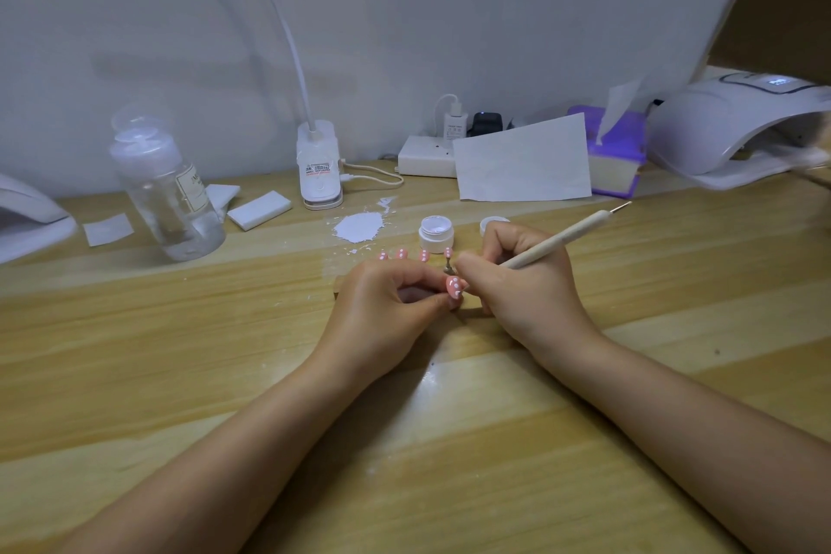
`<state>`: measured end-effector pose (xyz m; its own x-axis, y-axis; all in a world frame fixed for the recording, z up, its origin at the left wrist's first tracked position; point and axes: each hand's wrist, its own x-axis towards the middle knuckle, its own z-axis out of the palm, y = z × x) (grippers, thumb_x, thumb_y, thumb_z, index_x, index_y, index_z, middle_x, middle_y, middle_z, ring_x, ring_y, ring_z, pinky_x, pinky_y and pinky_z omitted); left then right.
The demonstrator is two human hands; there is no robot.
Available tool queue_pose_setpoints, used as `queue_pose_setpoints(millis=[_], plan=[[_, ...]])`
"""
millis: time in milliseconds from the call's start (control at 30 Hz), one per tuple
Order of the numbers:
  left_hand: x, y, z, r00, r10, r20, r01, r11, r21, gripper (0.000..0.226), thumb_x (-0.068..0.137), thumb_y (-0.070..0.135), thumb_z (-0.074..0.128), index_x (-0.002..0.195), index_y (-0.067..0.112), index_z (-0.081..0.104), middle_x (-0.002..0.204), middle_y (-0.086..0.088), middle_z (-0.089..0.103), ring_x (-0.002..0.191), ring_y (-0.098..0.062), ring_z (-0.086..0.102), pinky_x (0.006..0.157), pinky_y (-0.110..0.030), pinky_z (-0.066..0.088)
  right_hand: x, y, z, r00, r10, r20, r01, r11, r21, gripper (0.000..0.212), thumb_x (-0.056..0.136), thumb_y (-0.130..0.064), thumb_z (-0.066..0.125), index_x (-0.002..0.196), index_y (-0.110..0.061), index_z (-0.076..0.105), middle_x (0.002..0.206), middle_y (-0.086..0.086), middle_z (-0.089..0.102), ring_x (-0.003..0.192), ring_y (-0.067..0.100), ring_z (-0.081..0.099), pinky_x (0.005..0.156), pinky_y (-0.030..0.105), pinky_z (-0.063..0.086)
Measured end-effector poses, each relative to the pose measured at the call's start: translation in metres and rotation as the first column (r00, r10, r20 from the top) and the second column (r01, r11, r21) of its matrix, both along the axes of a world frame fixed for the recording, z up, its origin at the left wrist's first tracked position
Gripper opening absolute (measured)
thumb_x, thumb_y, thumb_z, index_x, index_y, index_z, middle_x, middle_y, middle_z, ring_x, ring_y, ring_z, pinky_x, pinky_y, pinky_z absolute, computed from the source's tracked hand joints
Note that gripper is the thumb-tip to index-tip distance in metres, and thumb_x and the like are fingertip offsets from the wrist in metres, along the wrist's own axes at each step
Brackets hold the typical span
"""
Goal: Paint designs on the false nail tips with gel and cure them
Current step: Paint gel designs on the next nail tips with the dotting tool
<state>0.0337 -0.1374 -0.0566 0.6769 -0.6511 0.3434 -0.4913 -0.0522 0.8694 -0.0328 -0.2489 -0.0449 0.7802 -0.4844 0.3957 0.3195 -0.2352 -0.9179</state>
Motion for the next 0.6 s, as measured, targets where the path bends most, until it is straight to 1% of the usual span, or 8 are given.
queue_pose_setpoints(millis=[67, 233, 300, 433, 600], plan=[[-0.0001, 0.0002, -0.0002, 1.0, 0.006, 0.001, -0.006, 1.0, 0.0, 0.023, 0.072, -0.003, 0.071, 0.068, 0.02, 0.07, 0.07, 0.013, 0.069, 0.064, 0.014, 0.059, 0.065, -0.001, 0.04, 0.0, 0.0002, 0.0003, 1.0, 0.002, 0.0, -0.002, 1.0, -0.004, 0.045, 0.071, 0.016, 0.054, 0.044, -0.012, 0.032, 0.028, -0.011, 0.039, 0.03, -0.001, 0.041, 0.038, 0.005, 0.028], [-0.0005, 0.0005, -0.0001, 1.0, 0.0, 0.003, 0.0, 1.0, 0.002, 0.027, 0.072, -0.004, 0.071, 0.066, 0.022, 0.069, 0.059, 0.024, 0.064, 0.065, 0.017, 0.058, 0.066, 0.003, 0.038, 0.0, 0.0008, 0.0009, 1.0, 0.005, 0.002, -0.005, 1.0, -0.003, 0.046, 0.072, 0.017, 0.053, 0.044, -0.012, 0.032, 0.028, -0.011, 0.039, 0.03, -0.001, 0.041, 0.039, 0.004, 0.029], [-0.0001, 0.0002, -0.0002, 1.0, -0.001, 0.014, 0.001, 1.0, 0.004, 0.023, 0.072, -0.005, 0.07, 0.068, 0.017, 0.07, 0.06, 0.025, 0.063, 0.067, 0.019, 0.057, 0.067, 0.005, 0.035, 0.0001, 0.0006, 0.0007, 1.0, 0.006, 0.003, -0.006, 1.0, 0.001, 0.045, 0.072, 0.017, 0.053, 0.045, -0.012, 0.032, 0.028, -0.01, 0.039, 0.03, -0.001, 0.041, 0.039, 0.005, 0.029], [-0.0001, -0.0003, -0.0004, 1.0, 0.006, 0.029, -0.006, 1.0, 0.008, 0.016, 0.073, -0.006, 0.07, 0.072, 0.01, 0.072, 0.066, 0.021, 0.064, 0.068, 0.019, 0.057, 0.068, 0.007, 0.033, 0.0002, 0.0006, 0.0004, 1.0, 0.013, 0.0, -0.013, 1.0, 0.001, 0.044, 0.072, 0.016, 0.053, 0.045, -0.012, 0.032, 0.028, -0.01, 0.04, 0.031, -0.001, 0.042, 0.04, 0.005, 0.03], [0.0002, 0.0005, -0.0003, 1.0, 0.007, 0.018, -0.007, 1.0, 0.014, 0.023, 0.073, -0.004, 0.07, 0.068, 0.018, 0.071, 0.061, 0.023, 0.064, 0.066, 0.016, 0.058, 0.066, 0.003, 0.037, 0.0, 0.0007, 0.0006, 1.0, 0.015, 0.004, -0.015, 1.0, 0.002, 0.045, 0.073, 0.016, 0.054, 0.045, -0.012, 0.032, 0.029, -0.01, 0.041, 0.031, -0.001, 0.042, 0.04, 0.004, 0.03]])
